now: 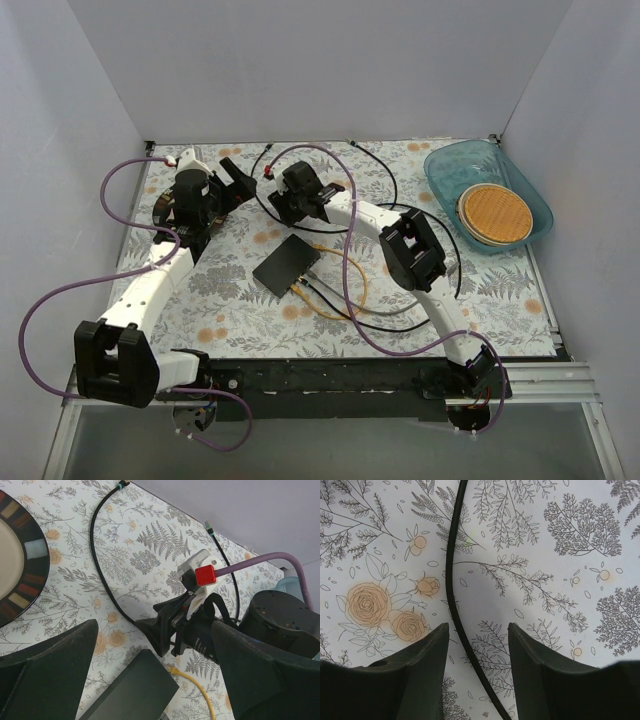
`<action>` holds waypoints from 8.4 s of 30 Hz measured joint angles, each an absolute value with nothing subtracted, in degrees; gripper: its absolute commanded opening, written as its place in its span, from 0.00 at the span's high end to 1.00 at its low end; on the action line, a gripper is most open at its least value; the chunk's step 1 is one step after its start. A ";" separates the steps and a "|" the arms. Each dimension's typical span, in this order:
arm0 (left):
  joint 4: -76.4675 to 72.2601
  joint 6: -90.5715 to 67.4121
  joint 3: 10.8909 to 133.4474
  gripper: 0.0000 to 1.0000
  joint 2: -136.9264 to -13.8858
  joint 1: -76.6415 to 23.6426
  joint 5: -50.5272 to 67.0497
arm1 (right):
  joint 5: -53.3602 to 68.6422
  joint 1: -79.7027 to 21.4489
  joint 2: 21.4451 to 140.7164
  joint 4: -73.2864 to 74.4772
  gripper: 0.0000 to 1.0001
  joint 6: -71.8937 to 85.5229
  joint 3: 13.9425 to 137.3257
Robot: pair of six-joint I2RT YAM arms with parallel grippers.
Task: Insert the plug into the switch port
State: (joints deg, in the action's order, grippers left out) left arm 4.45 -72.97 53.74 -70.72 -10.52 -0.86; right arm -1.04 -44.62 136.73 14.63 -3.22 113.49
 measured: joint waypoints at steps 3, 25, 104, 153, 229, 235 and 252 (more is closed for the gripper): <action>4.45 -72.86 53.74 0.02 -71.22 -10.41 -0.62 | 0.01 -44.62 137.10 14.87 0.44 -3.20 113.49; 4.32 -72.88 53.74 0.02 -71.46 -10.09 -0.40 | -0.78 -44.77 139.09 13.45 0.99 -3.14 112.81; -11.03 -83.61 42.83 0.02 -77.54 -2.15 18.57 | 10.94 -47.97 126.39 2.94 0.99 4.08 93.97; -50.26 -100.12 34.46 1.00 -92.66 -5.82 43.75 | 16.60 -50.30 91.44 -6.92 0.55 1.65 53.45; -41.04 -77.30 34.65 0.77 -73.21 -18.98 27.97 | 14.92 -45.52 90.43 3.57 0.99 -1.69 67.02; -40.58 -77.32 34.65 1.00 -73.80 -18.87 27.40 | 13.26 -46.54 90.39 4.10 0.99 -2.37 67.02; -40.56 -77.38 34.65 1.00 -73.76 -18.87 27.44 | 8.88 -47.00 86.59 -0.75 0.34 -1.10 66.15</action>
State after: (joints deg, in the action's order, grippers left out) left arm -40.56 -77.38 34.65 -73.76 -18.87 27.44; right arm 8.88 -47.00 86.59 -0.75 -1.10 66.15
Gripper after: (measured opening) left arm 0.098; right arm 0.669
